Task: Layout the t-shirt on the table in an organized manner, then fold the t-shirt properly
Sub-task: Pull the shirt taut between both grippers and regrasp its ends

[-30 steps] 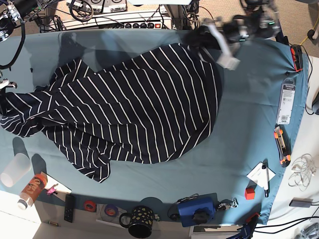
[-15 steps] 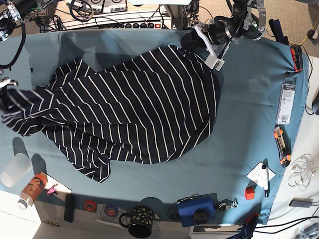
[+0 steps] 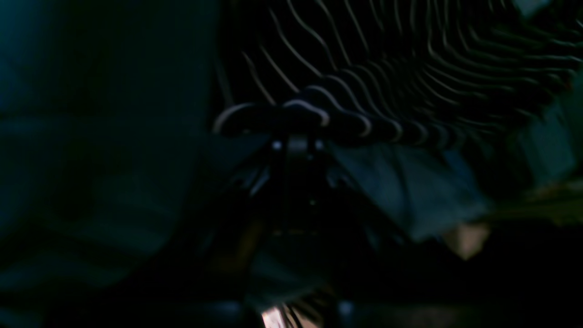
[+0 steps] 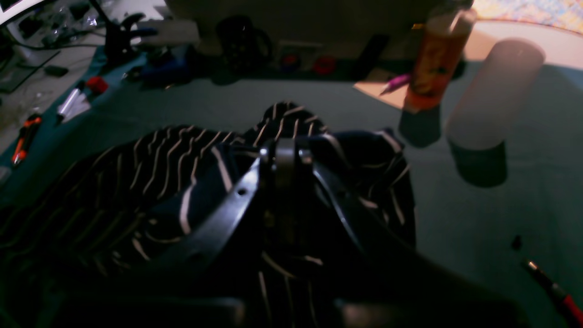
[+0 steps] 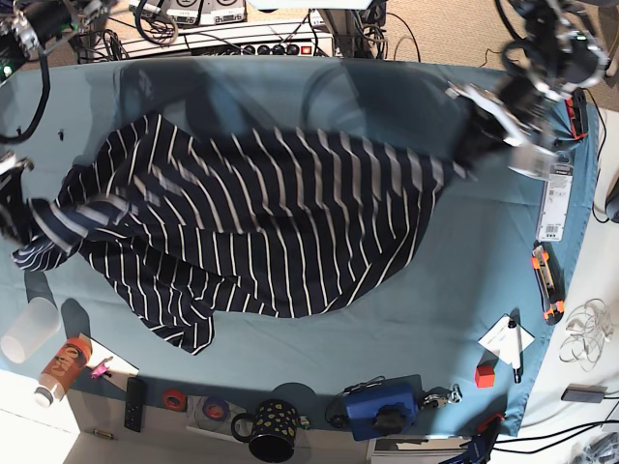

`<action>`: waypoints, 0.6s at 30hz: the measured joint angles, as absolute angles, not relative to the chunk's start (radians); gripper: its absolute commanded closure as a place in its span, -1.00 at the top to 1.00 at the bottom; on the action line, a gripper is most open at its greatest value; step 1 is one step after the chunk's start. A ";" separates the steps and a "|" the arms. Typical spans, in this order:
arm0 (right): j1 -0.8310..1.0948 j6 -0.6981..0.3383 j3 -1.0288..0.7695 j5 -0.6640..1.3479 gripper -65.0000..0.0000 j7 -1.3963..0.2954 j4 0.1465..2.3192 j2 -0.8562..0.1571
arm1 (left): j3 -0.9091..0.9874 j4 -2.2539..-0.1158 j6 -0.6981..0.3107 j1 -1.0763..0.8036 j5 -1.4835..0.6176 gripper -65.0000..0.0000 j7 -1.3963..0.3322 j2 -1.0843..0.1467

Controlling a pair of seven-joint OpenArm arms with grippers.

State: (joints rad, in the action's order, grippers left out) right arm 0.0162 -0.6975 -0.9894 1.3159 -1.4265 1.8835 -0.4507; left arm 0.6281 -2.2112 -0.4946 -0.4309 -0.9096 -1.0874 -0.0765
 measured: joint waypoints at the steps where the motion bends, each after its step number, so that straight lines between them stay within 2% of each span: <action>1: 0.003 -0.698 -0.989 1.309 -1.00 -1.428 1.884 -0.451 | 0.650 -2.211 -0.501 -0.421 -0.910 -1.00 -1.076 -0.078; 5: -0.033 -0.698 -0.975 1.200 -1.00 -1.348 1.884 -0.458 | 0.711 -2.211 -0.543 -0.376 -0.907 -1.00 -1.034 -0.078; 10: -0.059 -0.698 -0.833 1.121 -1.00 -1.286 1.884 -0.498 | 0.795 -2.212 -0.543 -0.319 -0.909 -1.00 -1.023 -0.086; 18: -0.218 -0.702 -0.554 0.829 -1.00 -1.163 1.871 -0.501 | 0.878 -2.212 -0.574 -0.310 -0.876 -1.00 -0.978 -0.300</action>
